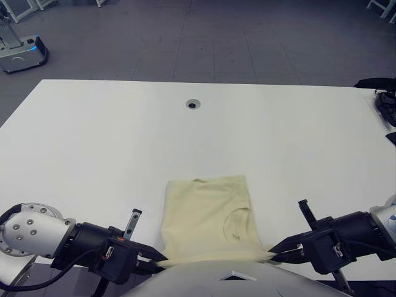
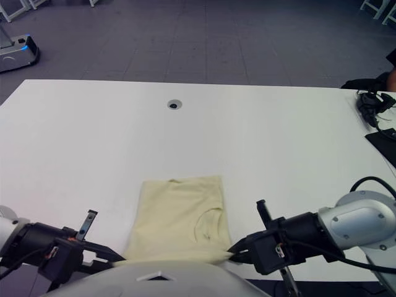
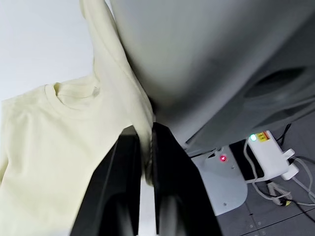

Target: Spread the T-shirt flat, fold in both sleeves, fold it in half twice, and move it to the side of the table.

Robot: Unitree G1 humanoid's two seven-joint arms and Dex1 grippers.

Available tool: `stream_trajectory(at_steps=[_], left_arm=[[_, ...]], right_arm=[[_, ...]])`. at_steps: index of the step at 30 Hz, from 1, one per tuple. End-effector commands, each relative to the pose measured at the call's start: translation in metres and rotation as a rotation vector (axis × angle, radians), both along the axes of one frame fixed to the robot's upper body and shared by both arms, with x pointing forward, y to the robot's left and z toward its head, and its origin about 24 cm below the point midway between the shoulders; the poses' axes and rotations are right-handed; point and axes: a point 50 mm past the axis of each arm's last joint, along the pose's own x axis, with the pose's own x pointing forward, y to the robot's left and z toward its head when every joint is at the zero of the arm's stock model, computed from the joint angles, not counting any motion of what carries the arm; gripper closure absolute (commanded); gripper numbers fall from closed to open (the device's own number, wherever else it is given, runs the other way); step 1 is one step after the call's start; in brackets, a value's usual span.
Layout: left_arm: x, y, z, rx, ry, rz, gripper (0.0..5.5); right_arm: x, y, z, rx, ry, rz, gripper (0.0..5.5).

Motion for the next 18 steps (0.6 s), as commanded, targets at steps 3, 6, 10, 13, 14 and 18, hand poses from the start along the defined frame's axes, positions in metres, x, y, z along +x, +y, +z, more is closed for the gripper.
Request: stream_trajectory(at_steps=[3, 6, 10, 13, 14, 18], left_arm=[[0.013, 0.0, -0.002, -0.05, 0.159, 0.047, 5.37], [0.037, 0.006, -0.021, -0.028, 0.24, 0.108, 5.37], [0.08, 0.021, -0.042, 0.024, 0.268, 0.231, 5.37], [0.098, 0.027, -0.057, 0.06, 0.29, 0.274, 5.37], [0.101, 0.027, -0.062, 0.069, 0.299, 0.288, 5.37], [0.112, 0.026, -0.078, 0.093, 0.321, 0.322, 5.37]], right_arm=[[0.021, 0.0, 0.009, 0.01, 0.021, -0.057, 5.47], [0.044, -0.004, 0.0, -0.005, 0.075, -0.117, 5.47], [0.074, -0.007, -0.017, -0.044, 0.131, -0.176, 5.47], [0.094, -0.004, -0.035, -0.074, 0.182, -0.204, 5.47], [0.1, -0.004, -0.043, -0.093, 0.198, -0.212, 5.47], [0.118, -0.002, -0.072, -0.157, 0.243, -0.233, 5.47]])
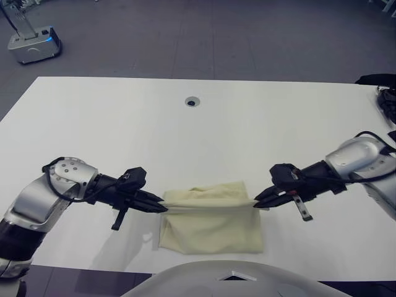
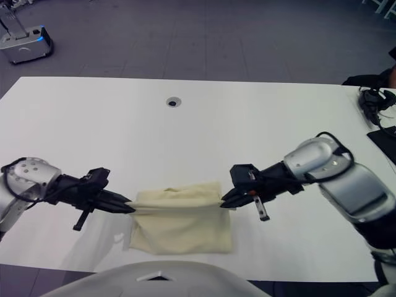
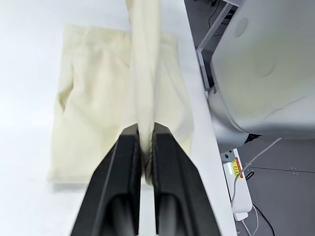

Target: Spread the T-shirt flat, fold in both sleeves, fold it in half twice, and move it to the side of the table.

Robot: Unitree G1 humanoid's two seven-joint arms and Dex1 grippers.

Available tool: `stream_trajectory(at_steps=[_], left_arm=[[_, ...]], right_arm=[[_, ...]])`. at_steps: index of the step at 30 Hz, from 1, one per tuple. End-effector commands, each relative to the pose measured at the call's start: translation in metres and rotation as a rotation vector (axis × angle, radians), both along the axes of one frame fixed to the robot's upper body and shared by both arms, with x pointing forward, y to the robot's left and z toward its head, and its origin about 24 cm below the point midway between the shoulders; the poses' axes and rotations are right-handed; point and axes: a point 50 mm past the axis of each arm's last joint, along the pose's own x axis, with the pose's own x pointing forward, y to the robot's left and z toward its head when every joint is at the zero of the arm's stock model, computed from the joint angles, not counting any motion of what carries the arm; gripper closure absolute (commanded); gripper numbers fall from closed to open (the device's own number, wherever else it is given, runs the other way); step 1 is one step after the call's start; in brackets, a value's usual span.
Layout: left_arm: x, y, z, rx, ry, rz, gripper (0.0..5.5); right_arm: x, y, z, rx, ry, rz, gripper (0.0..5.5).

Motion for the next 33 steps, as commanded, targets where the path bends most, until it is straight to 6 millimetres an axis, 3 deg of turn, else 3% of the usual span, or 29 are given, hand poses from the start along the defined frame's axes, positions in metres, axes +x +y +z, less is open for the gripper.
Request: stream_trajectory(at_steps=[1, 9, 14, 17, 21, 25, 33], left_arm=[[0.011, 0.002, -0.013, 0.053, 0.007, 0.038, 5.37], [0.019, 0.01, -0.026, 0.079, 0.026, 0.106, 5.37], [0.021, 0.007, -0.02, 0.025, 0.014, 0.13, 5.37], [0.019, 0.004, -0.003, -0.036, -0.027, 0.116, 5.37], [0.01, 0.004, 0.035, -0.135, -0.097, 0.065, 5.37], [0.009, 0.005, 0.054, -0.155, -0.126, 0.035, 5.37], [0.011, 0.012, 0.036, -0.065, -0.078, 0.085, 5.37]], right_arm=[[0.018, -0.001, -0.022, -0.066, 0.018, -0.027, 5.47], [0.042, 0.002, -0.039, -0.08, -0.022, -0.096, 5.47], [0.049, 0.003, -0.04, -0.065, -0.05, -0.116, 5.47], [0.047, 0.007, -0.032, -0.035, -0.057, -0.09, 5.47], [0.046, 0.011, -0.018, -0.001, -0.074, -0.05, 5.47], [0.047, 0.013, -0.015, 0.007, -0.091, -0.063, 5.47], [0.048, 0.018, -0.02, -0.002, -0.102, -0.059, 5.47]])
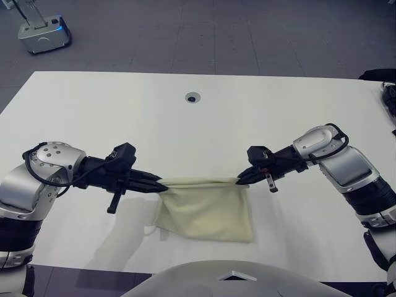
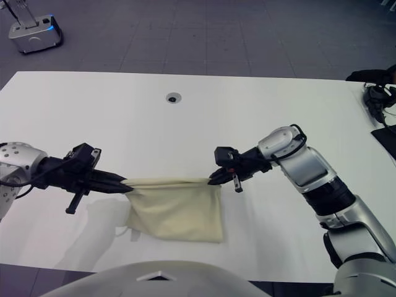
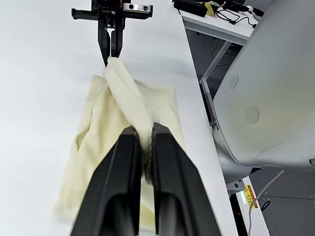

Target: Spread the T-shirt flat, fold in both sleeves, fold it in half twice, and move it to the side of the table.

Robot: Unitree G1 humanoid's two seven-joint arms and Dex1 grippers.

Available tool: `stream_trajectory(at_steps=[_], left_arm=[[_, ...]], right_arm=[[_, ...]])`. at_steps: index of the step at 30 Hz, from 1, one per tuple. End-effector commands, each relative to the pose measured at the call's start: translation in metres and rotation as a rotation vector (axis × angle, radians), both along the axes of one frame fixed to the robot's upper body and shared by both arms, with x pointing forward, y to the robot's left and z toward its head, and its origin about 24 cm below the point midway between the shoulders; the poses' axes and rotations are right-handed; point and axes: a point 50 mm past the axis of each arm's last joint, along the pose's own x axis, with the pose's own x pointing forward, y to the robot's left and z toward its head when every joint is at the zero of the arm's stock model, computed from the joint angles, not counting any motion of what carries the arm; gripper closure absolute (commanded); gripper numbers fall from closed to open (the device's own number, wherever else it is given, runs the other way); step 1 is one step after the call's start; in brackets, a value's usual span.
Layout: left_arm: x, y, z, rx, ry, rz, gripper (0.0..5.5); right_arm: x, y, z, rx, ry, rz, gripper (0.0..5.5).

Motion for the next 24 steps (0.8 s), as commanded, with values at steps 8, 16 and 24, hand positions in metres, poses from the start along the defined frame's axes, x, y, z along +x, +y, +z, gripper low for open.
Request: stream_trajectory(at_steps=[8, 16, 24], left_arm=[[0.007, 0.019, -0.059, 0.311, 0.06, 0.149, 5.37], [0.03, 0.012, -0.085, 0.327, 0.019, 0.314, 4.17], [0.058, 0.005, -0.062, 0.096, -0.097, 0.565, 2.87]], right_arm=[[0.005, 0.002, -0.014, -0.044, -0.028, -0.014, 5.47], [0.006, 0.005, -0.025, -0.054, -0.003, -0.098, 4.45], [0.021, -0.003, -0.017, 0.048, -0.06, -0.31, 3.21]])
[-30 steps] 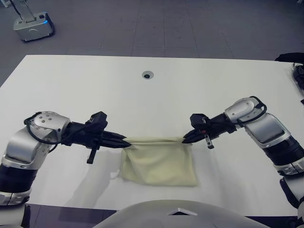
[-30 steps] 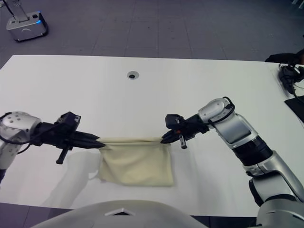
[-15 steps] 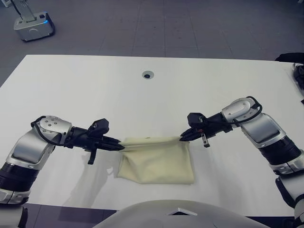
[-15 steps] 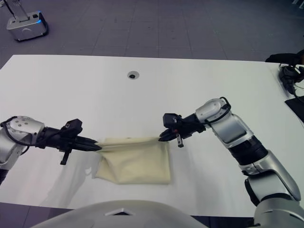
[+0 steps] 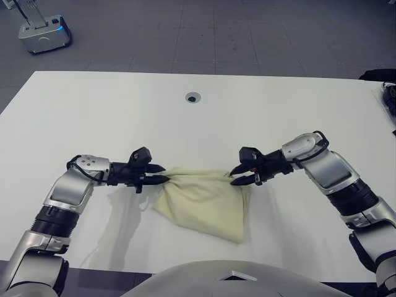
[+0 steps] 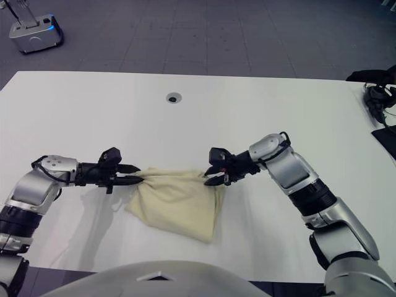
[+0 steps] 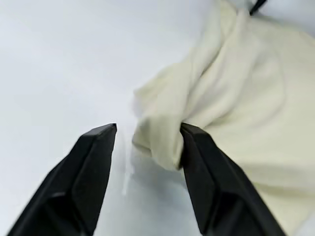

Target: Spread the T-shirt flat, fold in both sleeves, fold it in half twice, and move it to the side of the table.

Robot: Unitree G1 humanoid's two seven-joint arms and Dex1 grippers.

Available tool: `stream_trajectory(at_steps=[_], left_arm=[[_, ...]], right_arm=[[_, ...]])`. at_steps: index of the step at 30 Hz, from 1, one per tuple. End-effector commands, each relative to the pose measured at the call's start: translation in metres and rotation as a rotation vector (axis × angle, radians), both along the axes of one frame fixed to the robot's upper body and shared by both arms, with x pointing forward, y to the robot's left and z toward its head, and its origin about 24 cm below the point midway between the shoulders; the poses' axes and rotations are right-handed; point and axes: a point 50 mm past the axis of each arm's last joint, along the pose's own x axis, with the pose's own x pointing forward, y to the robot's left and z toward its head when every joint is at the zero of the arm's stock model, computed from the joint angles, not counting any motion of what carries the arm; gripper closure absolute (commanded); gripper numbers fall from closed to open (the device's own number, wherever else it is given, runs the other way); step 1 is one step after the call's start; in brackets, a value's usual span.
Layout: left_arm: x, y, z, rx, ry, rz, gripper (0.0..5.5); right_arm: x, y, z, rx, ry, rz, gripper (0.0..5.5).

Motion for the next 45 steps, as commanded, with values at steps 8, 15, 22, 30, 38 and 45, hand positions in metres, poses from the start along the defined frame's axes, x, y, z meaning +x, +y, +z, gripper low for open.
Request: stream_trajectory(at_steps=[8, 15, 22, 30, 38, 45], left_arm=[[0.014, 0.007, 0.025, -0.192, -0.129, 0.213, 1.51], [0.013, 0.012, 0.019, -0.217, -0.143, 0.303, 0.25], [-0.012, 0.022, -0.003, -0.046, -0.116, 0.215, 0.1], [-0.04, 0.05, -0.017, 0.152, -0.035, 0.075, 0.1], [-0.033, 0.05, -0.008, 0.086, -0.095, 0.138, 0.1], [-0.036, 0.047, -0.008, 0.078, -0.097, 0.131, 0.1]], right_arm=[[0.014, -0.016, 0.012, 0.083, -0.132, -0.224, 1.91], [0.003, -0.002, 0.002, 0.138, -0.117, -0.225, 0.7], [-0.013, 0.005, -0.013, 0.203, 0.0, -0.228, 0.12], [-0.016, -0.001, -0.022, 0.24, 0.097, -0.249, 0.12], [-0.021, 0.001, -0.025, 0.246, 0.121, -0.203, 1.24], [-0.029, 0.003, -0.026, 0.237, 0.116, -0.155, 2.45]])
